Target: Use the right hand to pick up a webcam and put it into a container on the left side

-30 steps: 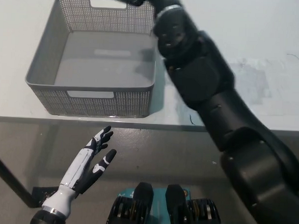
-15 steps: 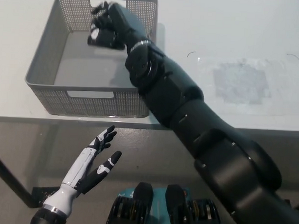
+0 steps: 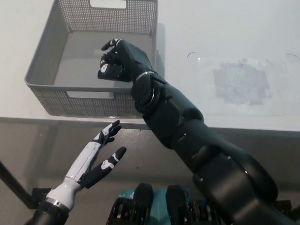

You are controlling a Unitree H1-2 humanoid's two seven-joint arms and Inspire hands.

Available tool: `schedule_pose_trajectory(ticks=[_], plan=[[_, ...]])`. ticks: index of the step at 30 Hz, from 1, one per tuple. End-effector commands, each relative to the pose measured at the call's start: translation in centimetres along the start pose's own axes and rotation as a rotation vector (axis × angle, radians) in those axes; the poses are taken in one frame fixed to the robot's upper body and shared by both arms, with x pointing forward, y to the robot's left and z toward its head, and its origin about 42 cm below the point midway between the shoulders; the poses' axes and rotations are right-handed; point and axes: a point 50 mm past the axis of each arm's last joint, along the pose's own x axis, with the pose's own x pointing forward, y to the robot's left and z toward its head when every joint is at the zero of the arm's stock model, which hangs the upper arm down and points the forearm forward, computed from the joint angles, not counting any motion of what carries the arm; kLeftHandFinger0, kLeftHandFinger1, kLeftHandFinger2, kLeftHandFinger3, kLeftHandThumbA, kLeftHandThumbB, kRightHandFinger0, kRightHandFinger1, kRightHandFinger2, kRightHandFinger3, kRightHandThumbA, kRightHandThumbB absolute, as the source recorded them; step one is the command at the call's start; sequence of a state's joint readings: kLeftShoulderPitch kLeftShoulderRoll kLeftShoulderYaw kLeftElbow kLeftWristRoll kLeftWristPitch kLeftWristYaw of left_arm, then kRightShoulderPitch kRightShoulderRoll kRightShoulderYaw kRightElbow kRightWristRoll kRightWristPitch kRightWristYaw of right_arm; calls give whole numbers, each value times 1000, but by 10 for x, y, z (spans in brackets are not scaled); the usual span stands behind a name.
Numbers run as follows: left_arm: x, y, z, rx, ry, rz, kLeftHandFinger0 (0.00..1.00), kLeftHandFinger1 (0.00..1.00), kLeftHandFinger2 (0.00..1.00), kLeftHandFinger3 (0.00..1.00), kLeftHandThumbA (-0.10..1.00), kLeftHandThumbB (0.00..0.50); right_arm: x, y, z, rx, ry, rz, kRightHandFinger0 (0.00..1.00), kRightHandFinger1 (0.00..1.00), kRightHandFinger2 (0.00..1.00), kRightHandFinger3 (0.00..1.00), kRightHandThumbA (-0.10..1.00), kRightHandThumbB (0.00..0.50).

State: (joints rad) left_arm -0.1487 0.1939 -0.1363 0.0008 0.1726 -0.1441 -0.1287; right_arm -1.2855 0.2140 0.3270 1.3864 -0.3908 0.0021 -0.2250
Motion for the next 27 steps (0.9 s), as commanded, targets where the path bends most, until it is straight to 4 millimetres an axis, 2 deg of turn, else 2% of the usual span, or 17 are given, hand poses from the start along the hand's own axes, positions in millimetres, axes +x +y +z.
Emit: schedule_pose_trajectory(ticks=[1,2,3,5,8,14,15,16,17,20,21,24,25,26,27], plan=[[9,7,10,46,-67,-18,1000,1000,1000,1000,812,146,8,-28,39,-54,-118,-45,1000,1000,1000,1000,736,312],[8,6,10,47,-65,-20,1000,1000,1000,1000,808,149,9,-32,40,-75,-125,-32,1000,1000,1000,1000,926,377],[8,6,10,45,-61,-21,1000,1000,1000,1000,805,154,10,-36,41,-92,-129,-25,1000,1000,1000,1000,991,392],[7,5,10,42,-60,-24,1000,1000,1000,1000,799,154,11,-45,43,-99,-139,-25,1000,1000,1000,1000,1000,441],[7,4,10,33,-63,-24,1000,1000,1000,1000,774,154,13,-61,53,-81,-173,-53,1000,1000,1000,1000,1000,451],[9,3,12,25,-63,-41,1000,1000,1000,1000,754,144,12,-107,88,-53,-308,-155,1000,1000,1000,1000,1000,500],[9,3,12,31,-65,-45,1000,1000,1000,1000,753,141,10,-119,100,-37,-336,-169,1000,1000,1000,1000,1000,500],[9,2,12,32,-67,-48,1000,1000,1000,1000,753,139,9,-125,103,-30,-350,-180,1000,1000,1000,1000,1000,500],[10,2,12,35,-72,-50,1000,1000,1000,1000,747,130,5,-140,116,-12,-397,-211,1000,1000,1000,1000,1000,500],[12,2,13,34,-77,-53,1000,1000,1000,1000,723,121,-3,-162,133,14,-446,-251,1000,1000,1000,1000,1000,500],[12,2,15,40,-79,-53,1000,1000,1000,1000,721,122,-12,-182,145,42,-499,-279,1000,1000,1000,1000,1000,489],[12,2,15,41,-80,-56,1000,1000,1000,1000,732,134,-30,-210,156,97,-579,-323,1000,1000,1000,1000,1000,449],[13,2,15,45,-79,-53,1000,1000,1000,1000,752,135,-42,-223,158,123,-598,-345,1000,1000,1000,1000,1000,425],[14,2,15,45,-82,-52,1000,1000,1000,1000,761,129,-53,-236,154,140,-631,-376,1000,1000,1000,1000,1000,428],[13,2,14,44,-84,-53,1000,1000,1000,1000,769,123,-58,-241,151,149,-644,-388,1000,1000,1000,1000,1000,417]])
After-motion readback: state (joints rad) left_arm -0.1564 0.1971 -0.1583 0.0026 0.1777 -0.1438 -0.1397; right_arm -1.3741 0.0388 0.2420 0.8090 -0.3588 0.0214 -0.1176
